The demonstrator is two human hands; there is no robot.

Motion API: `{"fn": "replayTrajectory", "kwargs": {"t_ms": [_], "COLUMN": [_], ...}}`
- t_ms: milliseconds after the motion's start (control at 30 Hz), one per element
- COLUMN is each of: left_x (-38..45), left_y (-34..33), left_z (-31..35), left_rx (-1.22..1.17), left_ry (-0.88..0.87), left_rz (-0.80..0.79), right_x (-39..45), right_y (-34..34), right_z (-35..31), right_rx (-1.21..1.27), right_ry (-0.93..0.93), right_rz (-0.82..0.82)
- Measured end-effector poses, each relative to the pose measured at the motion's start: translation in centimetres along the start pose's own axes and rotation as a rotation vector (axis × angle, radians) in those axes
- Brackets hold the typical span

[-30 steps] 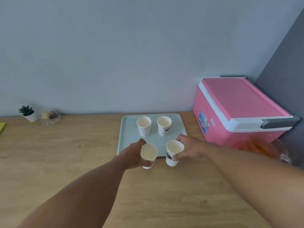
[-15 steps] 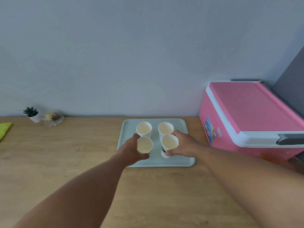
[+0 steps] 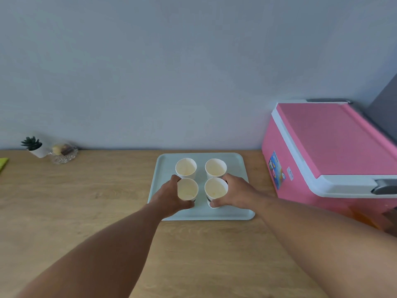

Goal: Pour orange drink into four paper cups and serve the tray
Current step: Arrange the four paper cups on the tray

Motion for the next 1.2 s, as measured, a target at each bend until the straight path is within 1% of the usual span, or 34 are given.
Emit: {"fn": "replayTrajectory", "kwargs": {"t_ms": [233, 333, 467, 533, 733, 867, 1000, 1100, 1200], "left_x": [0.4, 0.6, 0.4, 0.4, 0.9, 2.0, 3.5, 4.7, 5.7], "left_y": [-0.4, -0.7, 0.6, 1.7, 2.9, 3.8, 3.8, 3.4, 2.9], "left_z": [0.1, -0.7, -3.2, -4.2, -6.6, -6.3, -4.9, -4.0, -3.3], "left_rx": [-0.045, -0.029, 0.057, 0.107, 0.153, 0.212, 0.197, 0.189, 0.193], "left_ry": [-0.035, -0.029, 0.039, 0.063, 0.103, 0.085, 0.056, 0.037, 0.021], "left_rz": [-0.031, -0.118, -0.228, -0.249, -0.227, -0.154, -0.097, -0.081, -0.086], "right_x": [0.1, -0.1, -0.9, -1.2, -0.8, 0.0, 1.5, 2.9, 4.1], "right_y": [-0.4, -0.6, 0.3, 0.9, 1.3, 2.0, 2.6, 2.9, 2.7], "right_z": [-0.3, 0.3, 2.8, 4.1, 6.6, 7.0, 6.2, 5.5, 4.9], "right_rx": [0.034, 0.043, -0.036, -0.044, -0.063, -0.102, -0.105, -0.082, -0.078], "right_ry": [0.026, 0.019, -0.071, -0.100, -0.152, -0.173, -0.147, -0.116, -0.101], "right_rz": [0.016, 0.016, 0.018, 0.020, -0.037, -0.001, 0.069, 0.107, 0.087]}}
Point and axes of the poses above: each hand's wrist, its own x-axis towards the middle knuckle, its own y-axis out of the back of the hand, z = x × y, the point moved 9 cm from there along x, towards the middle knuckle, and after that the axes turned 12 degrees about -z, right-handed, at the moved point
